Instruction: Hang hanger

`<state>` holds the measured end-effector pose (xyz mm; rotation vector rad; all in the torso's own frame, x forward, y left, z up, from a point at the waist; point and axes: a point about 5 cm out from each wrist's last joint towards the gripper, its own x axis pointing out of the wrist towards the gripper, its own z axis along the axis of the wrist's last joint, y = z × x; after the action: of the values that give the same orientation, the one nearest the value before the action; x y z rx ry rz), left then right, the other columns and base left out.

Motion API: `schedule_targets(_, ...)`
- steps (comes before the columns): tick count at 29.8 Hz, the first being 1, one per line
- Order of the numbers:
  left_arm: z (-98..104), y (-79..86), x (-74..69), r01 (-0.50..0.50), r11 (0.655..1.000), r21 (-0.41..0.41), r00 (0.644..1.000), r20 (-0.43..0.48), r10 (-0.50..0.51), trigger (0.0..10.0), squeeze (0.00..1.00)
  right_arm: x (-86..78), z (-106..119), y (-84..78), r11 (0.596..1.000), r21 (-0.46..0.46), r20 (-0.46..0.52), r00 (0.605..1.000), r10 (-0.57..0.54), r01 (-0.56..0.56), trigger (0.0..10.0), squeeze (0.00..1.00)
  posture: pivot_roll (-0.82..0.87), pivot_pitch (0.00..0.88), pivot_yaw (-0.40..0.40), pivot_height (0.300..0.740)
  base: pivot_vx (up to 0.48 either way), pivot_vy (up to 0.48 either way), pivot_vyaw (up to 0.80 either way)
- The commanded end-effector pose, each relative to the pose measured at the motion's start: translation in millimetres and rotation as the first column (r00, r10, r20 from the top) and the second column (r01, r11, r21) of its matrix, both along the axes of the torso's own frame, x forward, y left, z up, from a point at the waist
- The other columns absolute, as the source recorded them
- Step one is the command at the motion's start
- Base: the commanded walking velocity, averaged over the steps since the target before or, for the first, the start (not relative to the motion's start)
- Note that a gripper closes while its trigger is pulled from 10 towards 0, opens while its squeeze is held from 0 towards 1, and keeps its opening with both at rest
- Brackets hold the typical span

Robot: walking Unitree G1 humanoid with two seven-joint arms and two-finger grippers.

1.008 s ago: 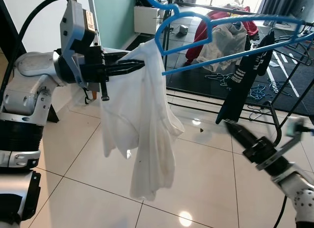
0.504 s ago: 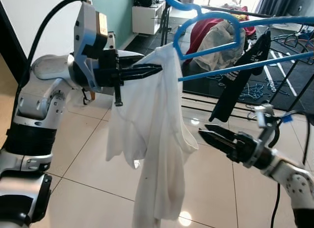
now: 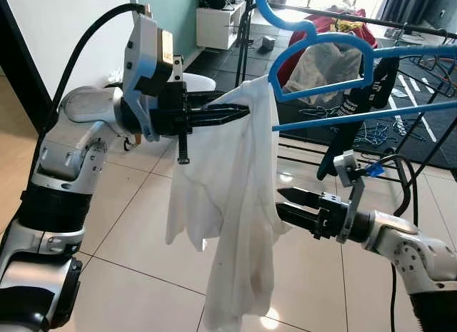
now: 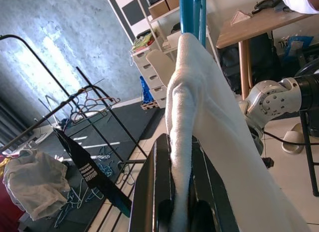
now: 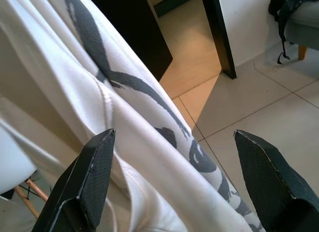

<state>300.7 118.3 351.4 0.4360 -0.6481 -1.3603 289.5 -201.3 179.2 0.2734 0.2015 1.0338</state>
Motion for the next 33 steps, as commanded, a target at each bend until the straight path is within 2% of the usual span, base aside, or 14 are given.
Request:
schedule_targets(1,2.2,-4.8,-2.5,0.019,1.000,-0.020,1.000,0.012,-0.019,10.0,0.00,-0.4,10.6,-2.4,0.999,0.037,0.036,0.999,0.012,-0.014,10.0,0.00,-0.02,0.069,-0.046,0.740,0.000,0.000,0.00)
schedule_targets(3,1.7,-5.1,-2.4,0.017,1.000,-0.021,1.000,0.011,-0.017,10.0,0.00,-5.6,21.8,-8.1,0.994,0.099,0.073,0.997,0.028,-0.036,10.0,0.00,-0.03,0.065,-0.044,0.740,0.000,0.000,0.00)
schedule_targets(6,2.2,-5.5,-3.1,0.017,1.000,-0.023,1.000,0.013,-0.017,10.0,0.00,-9.6,23.0,-10.4,0.994,0.096,0.080,0.996,0.047,-0.055,10.0,0.00,-0.03,0.064,-0.044,0.740,0.000,0.000,0.00)
schedule_targets(8,2.6,-5.6,-3.6,0.018,1.000,-0.024,1.000,0.014,-0.018,10.0,0.00,-10.0,21.7,-11.3,0.995,0.084,0.075,0.996,0.048,-0.054,10.0,0.00,-0.03,0.064,-0.044,0.740,0.000,0.000,0.00)
schedule_targets(12,6.6,-7.1,-6.4,0.026,0.999,-0.038,0.999,0.029,-0.025,10.0,0.00,-5.2,8.2,-11.1,1.000,-0.010,0.029,0.999,0.018,-0.017,10.0,0.00,-0.03,0.059,-0.044,0.740,0.000,0.000,0.00)
schedule_targets(22,11.2,-7.9,-10.6,0.035,0.998,-0.055,0.998,0.049,-0.032,10.0,0.00,3.7,2.3,-8.4,0.998,-0.053,0.004,1.000,-0.024,0.024,10.0,0.00,-0.02,0.065,-0.046,0.740,0.000,0.000,0.00)
schedule_targets(26,12.0,-7.7,-11.0,0.036,0.998,-0.058,0.998,0.052,-0.033,10.0,0.00,3.2,-0.1,-8.0,0.998,-0.067,-0.011,1.000,-0.018,0.017,10.0,0.00,-0.02,0.065,-0.046,0.740,0.000,0.000,0.00)
schedule_targets(28,13.1,-7.9,-11.2,0.035,0.997,-0.064,0.998,0.056,-0.032,10.0,0.00,-0.3,-11.0,-6.7,0.990,-0.136,-0.051,0.999,0.012,-0.019,10.0,0.00,-0.02,0.067,-0.046,0.740,0.000,0.000,0.00)
schedule_targets(33,13.6,-9.0,-11.1,0.035,0.997,-0.067,0.998,0.057,-0.031,10.0,0.00,-2.4,-14.6,-6.7,0.986,-0.158,-0.064,0.997,0.042,-0.052,10.0,0.00,-0.02,0.067,-0.046,0.740,0.000,0.000,0.00)
